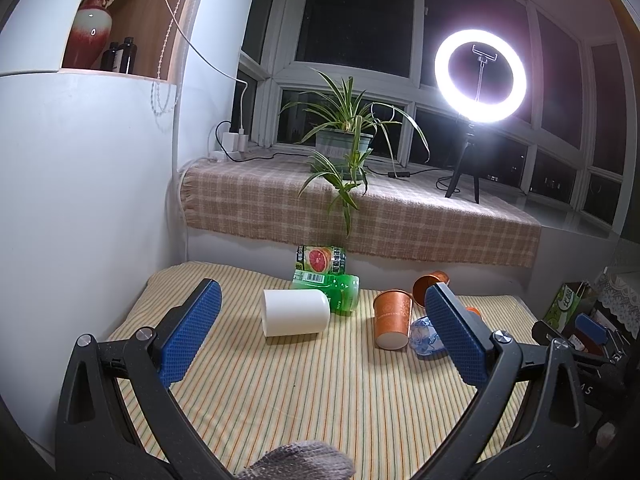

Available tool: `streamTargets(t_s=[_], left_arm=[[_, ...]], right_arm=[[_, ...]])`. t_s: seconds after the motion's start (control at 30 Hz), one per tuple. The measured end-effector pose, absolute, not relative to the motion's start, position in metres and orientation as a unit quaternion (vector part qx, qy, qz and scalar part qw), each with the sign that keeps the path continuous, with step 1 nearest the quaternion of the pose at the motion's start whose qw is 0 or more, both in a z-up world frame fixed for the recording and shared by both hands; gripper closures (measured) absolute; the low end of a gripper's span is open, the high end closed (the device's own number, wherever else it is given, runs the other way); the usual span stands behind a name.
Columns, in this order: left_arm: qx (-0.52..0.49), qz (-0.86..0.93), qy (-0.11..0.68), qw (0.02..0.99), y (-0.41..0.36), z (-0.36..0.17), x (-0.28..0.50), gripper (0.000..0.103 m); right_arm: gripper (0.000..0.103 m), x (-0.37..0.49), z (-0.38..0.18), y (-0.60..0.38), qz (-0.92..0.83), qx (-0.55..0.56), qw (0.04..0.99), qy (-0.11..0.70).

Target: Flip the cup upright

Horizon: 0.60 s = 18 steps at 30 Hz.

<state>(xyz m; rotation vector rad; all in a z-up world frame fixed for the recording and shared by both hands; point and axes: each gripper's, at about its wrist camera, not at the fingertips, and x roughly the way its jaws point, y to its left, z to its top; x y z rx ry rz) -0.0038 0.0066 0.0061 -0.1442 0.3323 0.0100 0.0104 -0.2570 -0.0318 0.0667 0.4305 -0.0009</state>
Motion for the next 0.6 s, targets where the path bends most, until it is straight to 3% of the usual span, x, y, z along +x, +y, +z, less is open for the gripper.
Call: streamTargets(t_s=[0.6], left_arm=[[-0.071,0.003,0.168,0.983,0.0079,0.0042,-0.003,0.0]], right_arm=[[0.0,0.0107,-0.0335,-0.2541,-0.001,0.033,0.976,0.217]])
